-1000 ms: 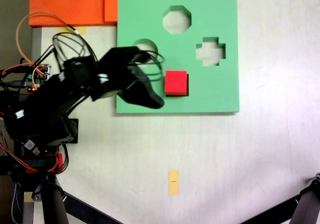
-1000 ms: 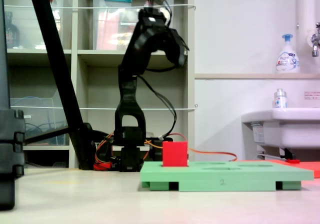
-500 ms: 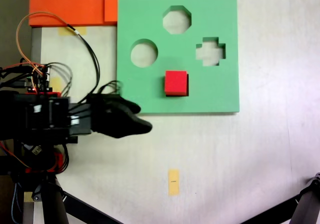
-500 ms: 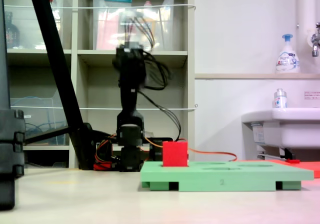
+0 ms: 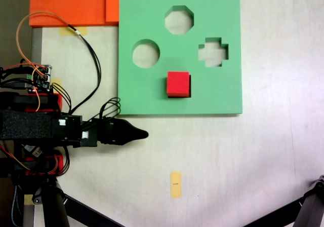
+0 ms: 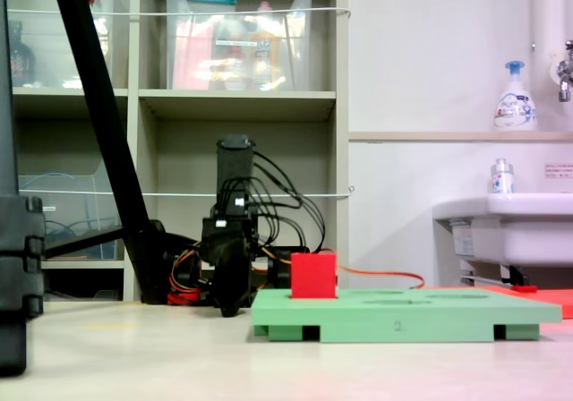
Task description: Put the square block into the corresponding hole
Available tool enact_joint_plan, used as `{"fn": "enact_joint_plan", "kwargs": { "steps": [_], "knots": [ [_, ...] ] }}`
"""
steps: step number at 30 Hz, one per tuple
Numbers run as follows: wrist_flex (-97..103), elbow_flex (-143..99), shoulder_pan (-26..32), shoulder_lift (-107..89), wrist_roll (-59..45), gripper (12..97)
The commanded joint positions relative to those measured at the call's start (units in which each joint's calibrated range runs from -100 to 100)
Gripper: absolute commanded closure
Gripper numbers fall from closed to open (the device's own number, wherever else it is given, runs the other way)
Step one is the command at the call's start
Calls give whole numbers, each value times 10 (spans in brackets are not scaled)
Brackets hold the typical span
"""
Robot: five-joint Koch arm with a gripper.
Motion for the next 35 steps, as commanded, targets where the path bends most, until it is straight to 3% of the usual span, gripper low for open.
{"fn": "enact_joint_plan", "kwargs": {
  "steps": [1,8,12,35],
  "knots": [
    [3,-20,0,-5,-26,607],
    [-105,-20,0,-5,-20,648],
    [-102,-20,0,-5,-20,580],
    [-98,-20,1,-5,-20,581]
  ]
}}
